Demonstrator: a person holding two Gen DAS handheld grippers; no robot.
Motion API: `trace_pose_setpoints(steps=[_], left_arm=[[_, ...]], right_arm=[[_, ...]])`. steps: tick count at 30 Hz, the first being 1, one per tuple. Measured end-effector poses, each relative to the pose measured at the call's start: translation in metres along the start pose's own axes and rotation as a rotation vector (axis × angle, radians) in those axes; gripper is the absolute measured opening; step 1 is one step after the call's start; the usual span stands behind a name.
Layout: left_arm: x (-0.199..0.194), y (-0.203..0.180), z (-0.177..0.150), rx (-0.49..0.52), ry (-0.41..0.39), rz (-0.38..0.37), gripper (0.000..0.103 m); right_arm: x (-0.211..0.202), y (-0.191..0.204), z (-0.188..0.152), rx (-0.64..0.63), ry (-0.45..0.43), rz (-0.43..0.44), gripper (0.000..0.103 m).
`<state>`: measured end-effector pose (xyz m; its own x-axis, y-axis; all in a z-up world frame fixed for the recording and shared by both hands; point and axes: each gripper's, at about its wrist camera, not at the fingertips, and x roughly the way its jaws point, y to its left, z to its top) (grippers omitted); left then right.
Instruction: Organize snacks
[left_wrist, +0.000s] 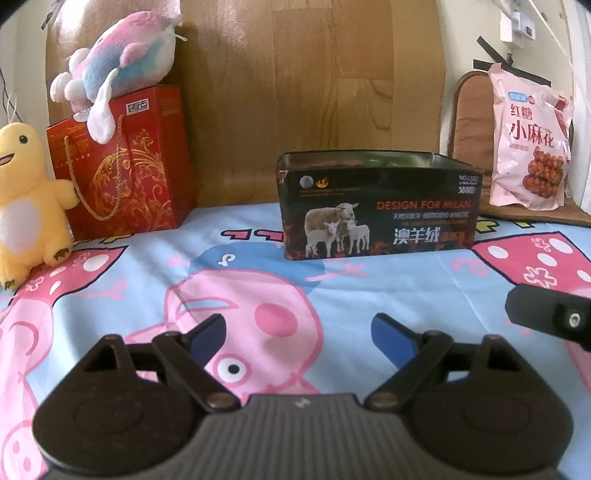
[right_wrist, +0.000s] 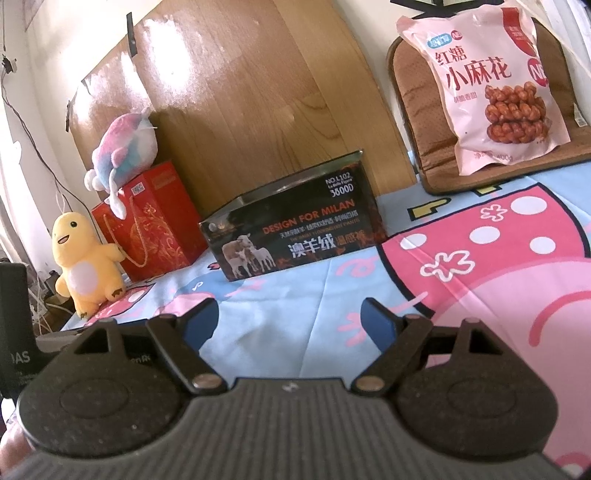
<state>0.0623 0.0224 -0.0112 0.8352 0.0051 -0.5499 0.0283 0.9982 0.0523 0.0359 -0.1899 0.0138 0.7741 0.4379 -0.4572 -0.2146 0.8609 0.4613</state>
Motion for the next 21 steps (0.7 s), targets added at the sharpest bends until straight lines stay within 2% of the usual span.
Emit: trace_pose_setpoints(steps=[21], left_arm=[[-0.003, -0.0036, -0.001, 0.027, -0.018, -0.029, 0.089]], right_arm=[[-0.001, -0.0008, -0.001, 0.007, -0.006, 0.008, 0.086]])
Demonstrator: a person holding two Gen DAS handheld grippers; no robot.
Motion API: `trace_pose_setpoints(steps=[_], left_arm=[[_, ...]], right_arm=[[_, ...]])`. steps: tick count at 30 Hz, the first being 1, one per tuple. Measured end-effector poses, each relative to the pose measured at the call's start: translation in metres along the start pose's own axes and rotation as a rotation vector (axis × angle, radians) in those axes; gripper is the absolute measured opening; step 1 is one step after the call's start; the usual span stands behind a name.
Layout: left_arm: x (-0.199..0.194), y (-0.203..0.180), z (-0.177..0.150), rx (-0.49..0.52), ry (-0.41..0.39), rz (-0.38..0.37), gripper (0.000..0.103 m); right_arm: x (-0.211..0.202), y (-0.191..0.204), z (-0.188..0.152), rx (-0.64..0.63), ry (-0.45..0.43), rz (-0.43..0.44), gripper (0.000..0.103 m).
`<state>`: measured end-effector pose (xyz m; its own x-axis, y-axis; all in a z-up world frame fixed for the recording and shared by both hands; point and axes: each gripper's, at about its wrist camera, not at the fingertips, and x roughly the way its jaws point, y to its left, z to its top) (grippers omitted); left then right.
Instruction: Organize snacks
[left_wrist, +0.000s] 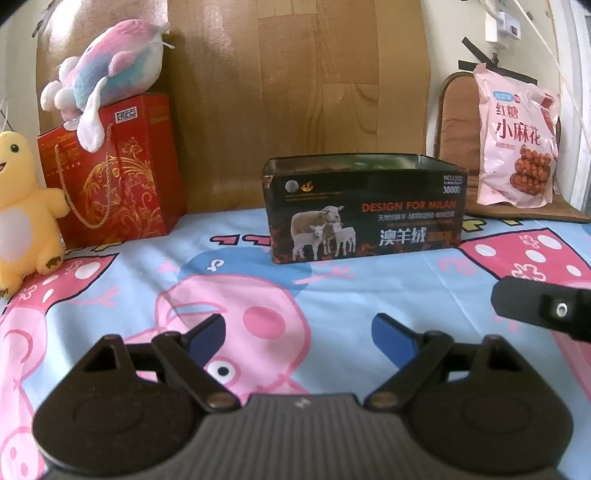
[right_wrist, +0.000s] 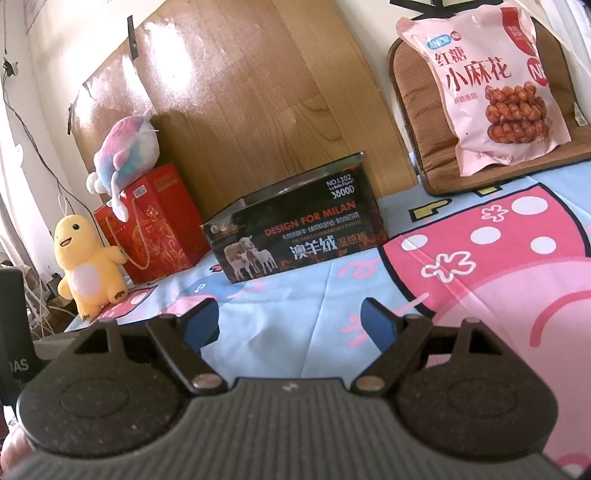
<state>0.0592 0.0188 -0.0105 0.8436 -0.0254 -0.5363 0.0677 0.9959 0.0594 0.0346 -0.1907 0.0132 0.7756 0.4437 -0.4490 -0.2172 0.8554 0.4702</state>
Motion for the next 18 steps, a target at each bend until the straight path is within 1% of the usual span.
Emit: trace_pose_setpoints(steps=[18], left_arm=[[-0.0007, -0.0031, -0.0006, 0.018, -0.003, 0.001, 0.091]], right_arm=[[-0.0005, -0.0009, -0.0002, 0.007, 0.0, 0.003, 0.086]])
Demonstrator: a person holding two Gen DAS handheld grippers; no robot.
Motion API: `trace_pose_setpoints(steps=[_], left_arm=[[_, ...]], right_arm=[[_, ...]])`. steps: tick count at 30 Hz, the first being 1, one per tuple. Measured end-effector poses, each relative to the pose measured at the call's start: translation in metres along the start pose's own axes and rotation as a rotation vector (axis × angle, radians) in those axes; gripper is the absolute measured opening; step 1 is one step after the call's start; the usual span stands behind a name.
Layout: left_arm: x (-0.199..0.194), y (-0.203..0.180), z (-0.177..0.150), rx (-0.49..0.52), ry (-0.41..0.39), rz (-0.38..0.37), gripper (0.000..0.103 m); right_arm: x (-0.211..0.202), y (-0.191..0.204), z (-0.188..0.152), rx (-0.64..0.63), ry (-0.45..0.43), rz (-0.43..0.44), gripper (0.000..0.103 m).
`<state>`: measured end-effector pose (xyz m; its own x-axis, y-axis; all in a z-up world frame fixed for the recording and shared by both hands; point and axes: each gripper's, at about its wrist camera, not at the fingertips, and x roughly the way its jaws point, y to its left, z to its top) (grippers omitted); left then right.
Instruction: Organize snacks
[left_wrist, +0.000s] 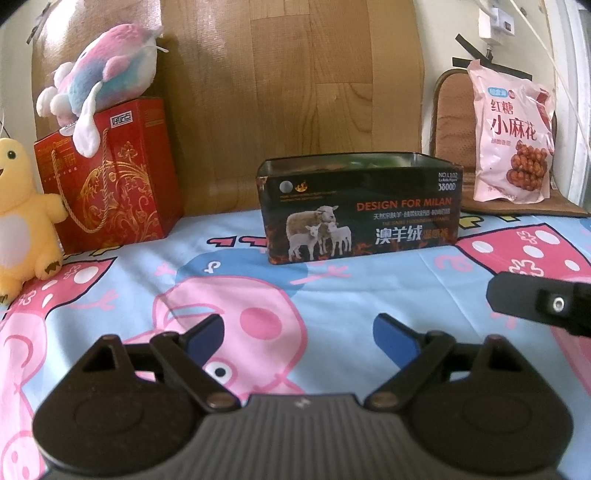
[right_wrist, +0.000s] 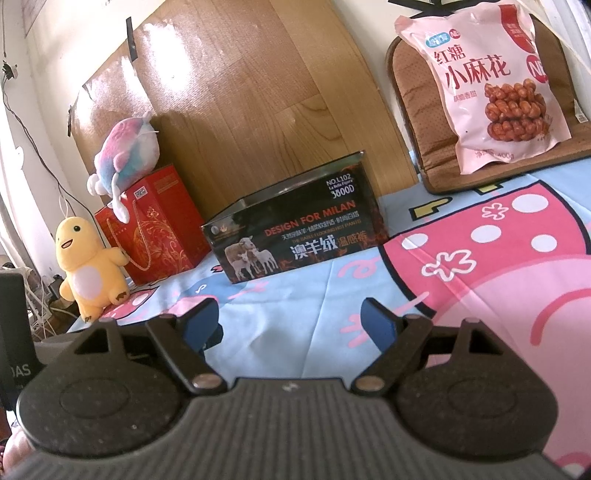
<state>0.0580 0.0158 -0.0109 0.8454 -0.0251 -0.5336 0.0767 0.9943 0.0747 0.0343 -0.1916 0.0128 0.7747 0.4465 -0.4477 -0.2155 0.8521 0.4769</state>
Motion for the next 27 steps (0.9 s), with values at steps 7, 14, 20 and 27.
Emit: trace_pose_setpoints(steps=[7, 14, 20, 27], left_arm=[[-0.0001, -0.002, -0.0006, 0.008, -0.001, -0.004, 0.091], [0.0013, -0.0036, -0.0003, 0.026, 0.011, -0.008, 0.094], [0.0015, -0.0033, -0.0003, 0.026, 0.01, -0.009, 0.094], [0.0019, -0.0029, -0.0001, 0.024, 0.012, -0.016, 0.094]], right_arm=[[-0.0001, -0.0002, 0.0, 0.005, 0.001, -0.001, 0.086], [-0.0008, -0.0018, 0.0002, 0.015, -0.003, -0.002, 0.086], [-0.001, -0.002, 0.0, 0.013, -0.005, -0.006, 0.086], [-0.0011, -0.0027, -0.0001, 0.017, -0.006, -0.014, 0.086]])
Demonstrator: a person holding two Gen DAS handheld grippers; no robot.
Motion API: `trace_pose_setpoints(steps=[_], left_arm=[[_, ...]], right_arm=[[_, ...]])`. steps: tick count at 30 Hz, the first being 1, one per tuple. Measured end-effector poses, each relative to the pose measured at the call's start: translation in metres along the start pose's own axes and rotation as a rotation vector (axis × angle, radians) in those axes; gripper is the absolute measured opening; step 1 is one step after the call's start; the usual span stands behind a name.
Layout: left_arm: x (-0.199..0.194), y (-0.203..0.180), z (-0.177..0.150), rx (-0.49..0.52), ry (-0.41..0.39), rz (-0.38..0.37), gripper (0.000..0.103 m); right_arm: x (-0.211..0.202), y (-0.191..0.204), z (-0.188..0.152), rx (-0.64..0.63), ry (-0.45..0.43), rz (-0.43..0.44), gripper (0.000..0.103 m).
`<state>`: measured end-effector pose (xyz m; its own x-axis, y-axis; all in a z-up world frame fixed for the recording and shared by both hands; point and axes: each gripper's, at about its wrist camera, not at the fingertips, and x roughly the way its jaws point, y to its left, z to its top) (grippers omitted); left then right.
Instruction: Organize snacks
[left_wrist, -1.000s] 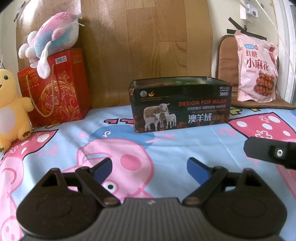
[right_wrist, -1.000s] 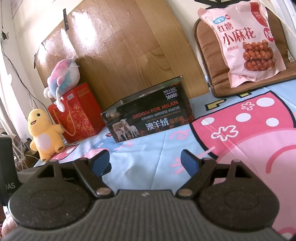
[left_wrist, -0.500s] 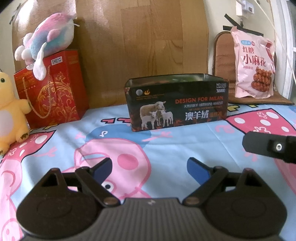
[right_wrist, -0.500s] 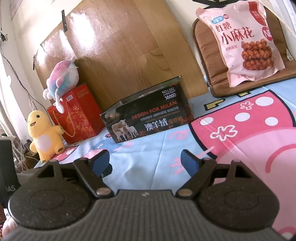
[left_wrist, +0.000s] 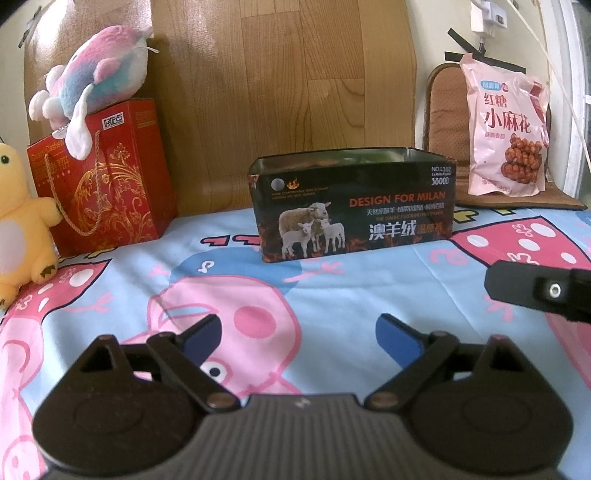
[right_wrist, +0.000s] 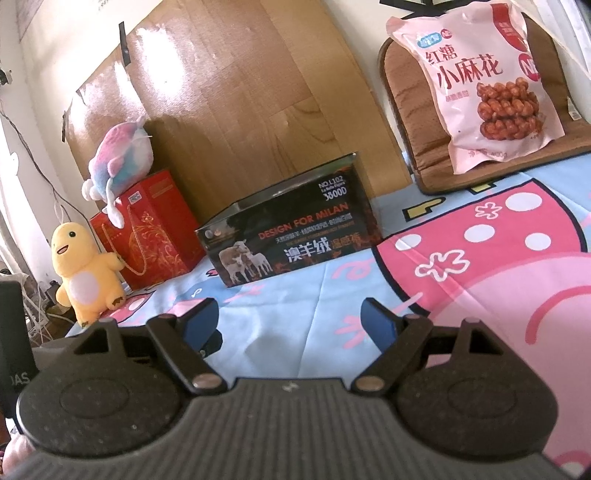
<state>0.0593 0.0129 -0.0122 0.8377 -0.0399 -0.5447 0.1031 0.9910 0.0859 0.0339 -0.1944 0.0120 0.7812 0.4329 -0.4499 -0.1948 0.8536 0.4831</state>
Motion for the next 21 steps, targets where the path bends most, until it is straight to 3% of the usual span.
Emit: trace_pose_setpoints(steps=[21], left_arm=[[0.0078, 0.0018, 0.0021, -0.005, 0.053, -0.004, 0.103]], right_arm=[[0.0041, 0.0033, -0.0014, -0.017, 0.0, 0.019, 0.089]])
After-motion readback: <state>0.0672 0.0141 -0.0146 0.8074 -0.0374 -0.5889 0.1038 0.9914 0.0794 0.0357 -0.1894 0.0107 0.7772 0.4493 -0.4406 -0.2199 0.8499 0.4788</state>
